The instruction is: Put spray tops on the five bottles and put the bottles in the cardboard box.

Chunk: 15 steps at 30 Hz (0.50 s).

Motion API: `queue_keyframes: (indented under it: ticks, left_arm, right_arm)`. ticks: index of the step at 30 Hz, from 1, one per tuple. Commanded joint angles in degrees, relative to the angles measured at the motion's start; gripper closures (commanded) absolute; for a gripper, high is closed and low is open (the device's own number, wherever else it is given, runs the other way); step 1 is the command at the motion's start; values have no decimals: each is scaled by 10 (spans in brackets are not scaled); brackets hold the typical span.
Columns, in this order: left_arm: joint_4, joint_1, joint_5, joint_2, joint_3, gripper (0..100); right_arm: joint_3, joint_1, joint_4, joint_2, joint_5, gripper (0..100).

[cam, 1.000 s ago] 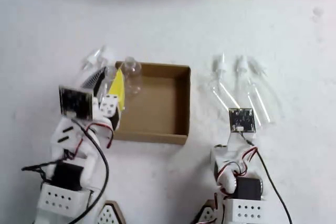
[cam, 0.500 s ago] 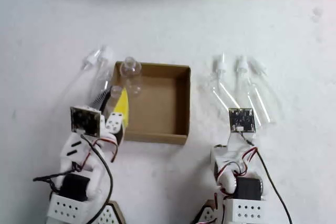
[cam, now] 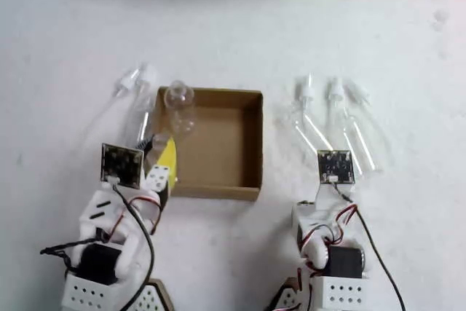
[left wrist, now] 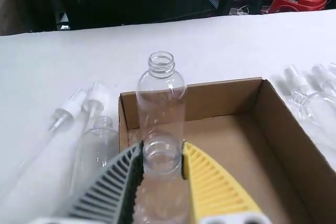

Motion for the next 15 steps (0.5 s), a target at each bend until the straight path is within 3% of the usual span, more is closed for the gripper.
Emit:
queue_keyframes:
  ticks: [1, 5, 15]
  left_arm:
    - [12, 7, 5, 1, -23, 845]
    - [34, 6, 10, 1, -29, 716]
    - [134, -1, 10, 1, -152, 754]
  right_arm:
    - [4, -6, 2, -4, -5, 984]
    - [4, -6, 2, -4, -5, 984]
    - [4, -6, 2, -4, -5, 984]
